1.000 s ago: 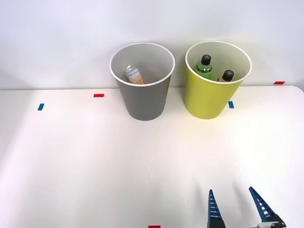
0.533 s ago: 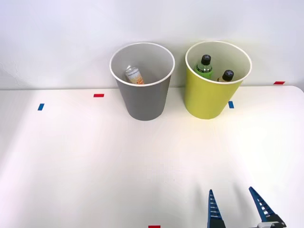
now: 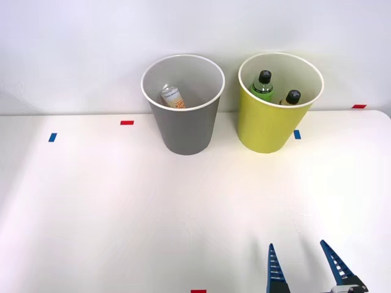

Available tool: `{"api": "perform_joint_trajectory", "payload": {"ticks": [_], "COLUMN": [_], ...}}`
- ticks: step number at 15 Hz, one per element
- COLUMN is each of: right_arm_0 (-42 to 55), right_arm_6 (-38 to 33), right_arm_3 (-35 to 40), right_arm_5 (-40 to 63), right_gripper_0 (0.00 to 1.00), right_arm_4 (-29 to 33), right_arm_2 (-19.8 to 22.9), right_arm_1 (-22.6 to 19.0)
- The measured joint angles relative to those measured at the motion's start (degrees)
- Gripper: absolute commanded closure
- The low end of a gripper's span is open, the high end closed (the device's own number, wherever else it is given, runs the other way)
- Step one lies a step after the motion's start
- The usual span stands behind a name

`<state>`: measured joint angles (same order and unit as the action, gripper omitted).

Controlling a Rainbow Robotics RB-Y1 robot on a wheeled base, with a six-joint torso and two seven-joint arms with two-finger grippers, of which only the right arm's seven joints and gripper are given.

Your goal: Put cans in the gray bin, plastic bottles in the light green bin

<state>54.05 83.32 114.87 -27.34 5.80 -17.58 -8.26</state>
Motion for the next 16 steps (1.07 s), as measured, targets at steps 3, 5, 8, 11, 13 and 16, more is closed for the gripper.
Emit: {"api": "perform_joint_trajectory", "payload": {"ticks": [3,5,8,11,13,16], "right_arm_0": [0.0,0.0,0.0,0.0,0.0,0.0], "right_arm_6": [0.0,0.0,0.0,0.0,0.0,0.0], "right_arm_3": [0.0,0.0,0.0,0.0,0.0,0.0], "right_arm_5": [0.0,0.0,0.0,0.0,0.0,0.0], "right_gripper_0": [0.0,0.0,0.0,0.0,0.0,0.0], "right_arm_4": [0.0,0.0,0.0,0.0,0.0,0.0], "right_arm_2": [0.0,0.0,0.0,0.0,0.0,0.0], "right_arm_1": [0.0,0.0,0.0,0.0,0.0,0.0]}}
